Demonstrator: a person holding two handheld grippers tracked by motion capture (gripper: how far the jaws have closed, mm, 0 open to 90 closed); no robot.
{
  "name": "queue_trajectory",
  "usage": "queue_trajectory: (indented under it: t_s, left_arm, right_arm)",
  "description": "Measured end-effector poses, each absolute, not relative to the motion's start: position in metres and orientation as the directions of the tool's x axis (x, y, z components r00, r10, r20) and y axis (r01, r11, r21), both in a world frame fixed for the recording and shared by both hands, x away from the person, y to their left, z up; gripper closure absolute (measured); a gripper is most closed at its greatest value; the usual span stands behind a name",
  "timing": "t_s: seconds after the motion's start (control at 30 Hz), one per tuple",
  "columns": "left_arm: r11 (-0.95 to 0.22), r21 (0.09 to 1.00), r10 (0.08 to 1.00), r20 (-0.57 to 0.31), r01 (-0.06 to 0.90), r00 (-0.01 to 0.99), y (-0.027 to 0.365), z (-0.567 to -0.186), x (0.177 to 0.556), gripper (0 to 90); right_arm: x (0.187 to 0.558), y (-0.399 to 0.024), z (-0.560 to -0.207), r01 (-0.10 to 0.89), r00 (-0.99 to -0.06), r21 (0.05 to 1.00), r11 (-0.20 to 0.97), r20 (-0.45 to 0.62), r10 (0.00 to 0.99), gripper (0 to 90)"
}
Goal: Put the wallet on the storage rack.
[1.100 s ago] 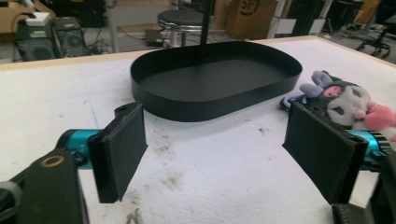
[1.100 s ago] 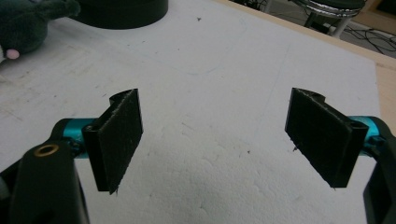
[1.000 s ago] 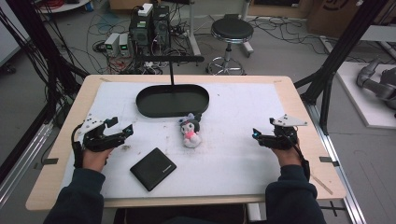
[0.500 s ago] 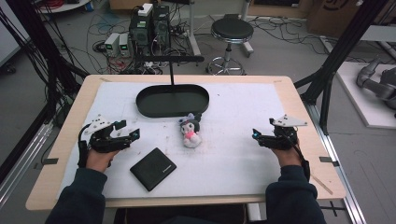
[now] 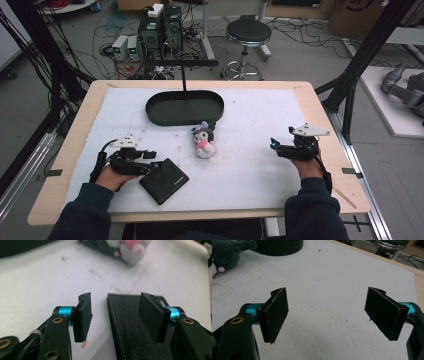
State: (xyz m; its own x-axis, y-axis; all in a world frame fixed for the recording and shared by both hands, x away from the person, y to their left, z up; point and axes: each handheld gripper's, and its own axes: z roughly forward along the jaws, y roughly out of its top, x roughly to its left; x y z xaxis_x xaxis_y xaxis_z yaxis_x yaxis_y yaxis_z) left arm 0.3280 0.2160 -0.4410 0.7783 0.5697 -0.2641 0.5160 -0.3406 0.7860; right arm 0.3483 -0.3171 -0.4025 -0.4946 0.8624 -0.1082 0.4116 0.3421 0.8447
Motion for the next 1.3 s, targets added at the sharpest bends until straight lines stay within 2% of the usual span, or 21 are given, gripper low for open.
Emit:
queue_trajectory:
  t_s: [0.13,0.17,0.23,0.3,0.33,0.37,0.47,0.53,0.6,0.63,0.87,1.03,1.07,1.13,1.3]
  left_arm:
    - [-0.376,0.752,0.559,-0.282,0.542,0.779,0.21,-0.449,0.329,43.5]
    - [-0.364,0.753,0.561,-0.293,0.548,0.775,0.209,-0.45,0.329,39.7]
    - [-0.376,0.758,0.553,-0.279,0.534,0.785,0.208,-0.45,0.328,38.8]
    - [-0.38,0.758,0.551,-0.274,0.529,0.788,0.208,-0.45,0.328,41.5]
    - [-0.379,0.759,0.523,-0.297,0.529,0.799,0.208,-0.45,0.328,47.1]
    - [-0.386,0.762,0.519,-0.286,0.519,0.806,0.207,-0.45,0.327,56.6]
    - [-0.375,0.762,0.526,-0.295,0.529,0.798,0.207,-0.45,0.328,58.7]
    - [-0.355,0.765,0.538,-0.303,0.538,0.786,0.21,-0.449,0.329,69.5]
    - [-0.346,0.768,0.541,-0.306,0.539,0.784,0.212,-0.449,0.329,71.8]
    - [-0.326,0.776,0.533,-0.321,0.54,0.783,0.212,-0.448,0.329,80.3]
    - [-0.262,0.787,0.544,-0.358,0.559,0.759,0.219,-0.443,0.331,84.5]
    - [-0.16,0.822,0.628,-0.343,0.547,0.698,0.244,-0.431,0.334,84.7]
    - [-0.122,0.837,0.682,-0.32,0.534,0.658,0.257,-0.425,0.333,84.8]
    - [-0.111,0.844,0.709,-0.303,0.524,0.637,0.263,-0.422,0.332,84.8]
    - [-0.015,0.857,0.834,-0.273,0.514,0.479,0.295,-0.421,0.335,85.0]
  right_arm:
    - [0.349,-0.317,-0.403,0.409,-0.498,0.844,0.347,-0.112,0.86,19.3]
    - [0.349,-0.317,-0.403,0.412,-0.497,0.844,0.344,-0.108,0.861,19.3]
    - [0.349,-0.317,-0.403,0.414,-0.497,0.843,0.344,-0.107,0.861,19.3]
    - [0.349,-0.317,-0.403,0.412,-0.5,0.841,0.35,-0.112,0.858,19.3]
    - [0.349,-0.317,-0.403,0.415,-0.5,0.84,0.349,-0.11,0.859,19.3]
    - [0.349,-0.317,-0.403,0.415,-0.501,0.839,0.351,-0.111,0.858,19.3]
    - [0.35,-0.317,-0.404,0.415,-0.5,0.841,0.348,-0.109,0.859,19.3]
    - [0.35,-0.316,-0.404,0.415,-0.5,0.84,0.35,-0.111,0.859,19.3]
    - [0.35,-0.316,-0.404,0.414,-0.502,0.839,0.353,-0.113,0.858,19.3]
    - [0.35,-0.316,-0.404,0.415,-0.501,0.839,0.351,-0.111,0.858,19.3]
    - [0.35,-0.317,-0.404,0.418,-0.5,0.837,0.353,-0.112,0.858,19.3]
    - [0.349,-0.317,-0.404,0.42,-0.5,0.837,0.352,-0.11,0.859,19.3]
    - [0.349,-0.317,-0.404,0.42,-0.499,0.837,0.351,-0.11,0.859,19.3]
    - [0.349,-0.317,-0.404,0.42,-0.5,0.836,0.353,-0.111,0.859,19.3]
    - [0.349,-0.317,-0.405,0.423,-0.502,0.834,0.353,-0.109,0.858,19.3]
